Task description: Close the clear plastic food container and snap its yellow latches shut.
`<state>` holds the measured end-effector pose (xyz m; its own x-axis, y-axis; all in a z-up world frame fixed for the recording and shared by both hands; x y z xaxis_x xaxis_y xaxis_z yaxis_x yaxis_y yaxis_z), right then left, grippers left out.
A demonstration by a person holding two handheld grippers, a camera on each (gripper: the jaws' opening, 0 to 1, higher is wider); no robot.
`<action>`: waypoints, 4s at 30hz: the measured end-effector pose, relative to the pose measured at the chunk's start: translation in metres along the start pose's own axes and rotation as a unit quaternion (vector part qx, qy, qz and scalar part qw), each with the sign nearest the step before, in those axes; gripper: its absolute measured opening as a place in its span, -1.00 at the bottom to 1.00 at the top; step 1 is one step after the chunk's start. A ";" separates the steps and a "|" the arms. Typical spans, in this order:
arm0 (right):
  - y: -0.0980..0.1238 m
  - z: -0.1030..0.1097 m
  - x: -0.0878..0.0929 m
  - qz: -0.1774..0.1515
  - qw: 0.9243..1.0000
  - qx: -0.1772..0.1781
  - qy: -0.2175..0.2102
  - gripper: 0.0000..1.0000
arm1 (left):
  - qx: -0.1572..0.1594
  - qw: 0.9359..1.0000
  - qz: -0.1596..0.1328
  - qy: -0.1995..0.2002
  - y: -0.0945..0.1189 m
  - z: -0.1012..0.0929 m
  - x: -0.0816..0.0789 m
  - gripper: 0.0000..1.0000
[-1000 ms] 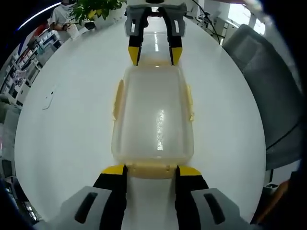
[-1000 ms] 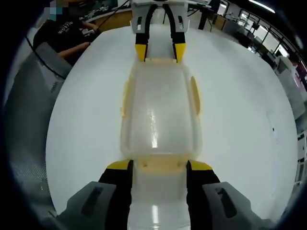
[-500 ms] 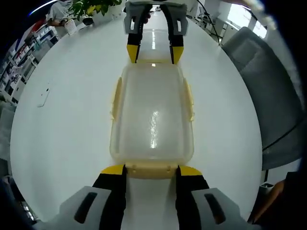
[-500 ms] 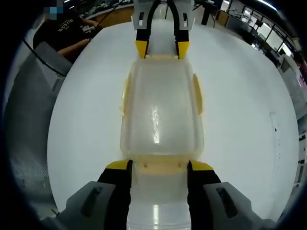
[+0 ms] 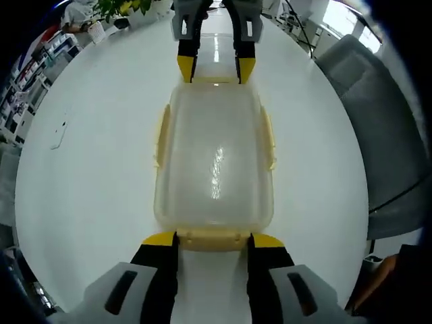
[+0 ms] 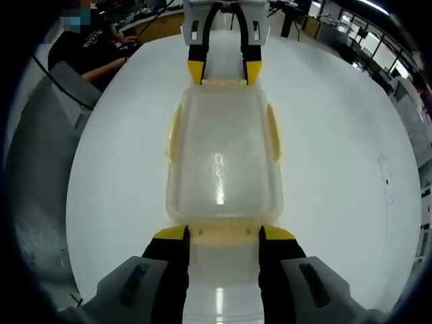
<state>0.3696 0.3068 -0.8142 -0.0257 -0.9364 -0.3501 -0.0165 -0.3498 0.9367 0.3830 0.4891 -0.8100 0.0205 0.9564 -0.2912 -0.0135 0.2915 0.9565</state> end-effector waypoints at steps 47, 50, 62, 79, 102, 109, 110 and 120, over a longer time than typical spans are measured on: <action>0.040 0.003 -0.009 0.005 0.999 0.020 0.024 -0.29 | -0.003 0.997 0.077 0.031 0.037 -0.008 -0.020 -0.35; 0.051 0.005 -0.009 0.003 0.999 0.024 0.035 -0.30 | -0.005 0.997 0.075 0.036 0.044 -0.012 -0.026 -0.35; 0.083 0.010 0.003 -0.023 0.998 0.037 0.048 -0.29 | -0.022 0.997 0.058 0.045 0.071 -0.021 -0.053 -0.35; 0.116 0.012 0.075 -0.007 0.999 0.043 0.028 -0.29 | -0.013 0.999 0.022 0.031 0.047 -0.018 -0.127 -0.34; 0.139 0.012 0.163 0.003 0.999 0.041 -0.003 -0.28 | 0.011 1.000 0.014 0.013 0.013 -0.011 -0.212 -0.34; 0.145 0.011 0.180 0.007 0.999 0.041 -0.006 -0.28 | 0.016 1.000 0.012 0.016 0.005 -0.009 -0.230 -0.34; 0.146 0.011 0.182 0.008 0.999 0.042 -0.006 -0.28 | 0.016 1.000 0.011 0.016 0.004 -0.009 -0.232 -0.34; 0.145 0.010 0.195 0.015 0.999 0.038 -0.010 -0.28 | 0.023 0.999 0.016 0.016 -0.005 -0.009 -0.243 -0.34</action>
<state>0.3521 0.0736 -0.7472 -0.0463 -0.9454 -0.3225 -0.0907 -0.3176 0.9439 0.3692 0.2552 -0.7439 -0.0120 0.9657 -0.2595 0.0316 0.2597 0.9652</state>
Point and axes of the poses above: the point that each gripper's makers call its tool centre point, and the gripper's own axes: y roughly backward along the fingers, z roughly to its left, x roughly out of its underside, the point moved 4 cm from there along y, roughly backward along the fingers, and after that the axes turned 1 degree about y, right-handed, at the moved point
